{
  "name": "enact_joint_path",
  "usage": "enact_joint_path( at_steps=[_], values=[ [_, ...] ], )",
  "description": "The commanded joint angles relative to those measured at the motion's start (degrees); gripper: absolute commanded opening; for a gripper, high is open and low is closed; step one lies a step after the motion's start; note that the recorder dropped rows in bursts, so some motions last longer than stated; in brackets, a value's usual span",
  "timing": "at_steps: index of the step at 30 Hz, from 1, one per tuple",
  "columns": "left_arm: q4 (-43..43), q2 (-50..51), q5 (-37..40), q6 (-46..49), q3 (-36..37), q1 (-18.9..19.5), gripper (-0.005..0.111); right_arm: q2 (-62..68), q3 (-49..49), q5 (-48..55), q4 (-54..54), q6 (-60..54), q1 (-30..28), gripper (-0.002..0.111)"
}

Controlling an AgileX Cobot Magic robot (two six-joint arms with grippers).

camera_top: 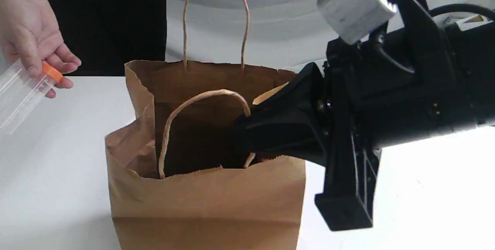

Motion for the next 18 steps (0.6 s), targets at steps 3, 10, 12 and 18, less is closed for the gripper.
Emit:
enact_joint_path(
  at_steps=[3, 10, 12, 18],
  values=[
    [-3.63, -0.27, -0.46, -0.95, 0.23, -0.32, 0.0, -0.17, -0.17, -0.17, 0.71, 0.25, 0.16, 0.0],
    [-6.12, -0.27, 4.73, 0.13, -7.34, -0.32, 0.0, -0.17, -0.17, -0.61, 0.71, 0.25, 0.16, 0.0],
    [-6.12, -0.1, 5.44, 0.13, -10.95, -0.32, 0.0, -0.17, -0.17, -0.69, 0.71, 0.25, 0.16, 0.0],
    [-5.7, 10.44, 12.22, 5.57, -22.43, -0.32, 0.0, -0.17, -0.17, -0.69, 0.71, 0.25, 0.16, 0.0]
  ],
)
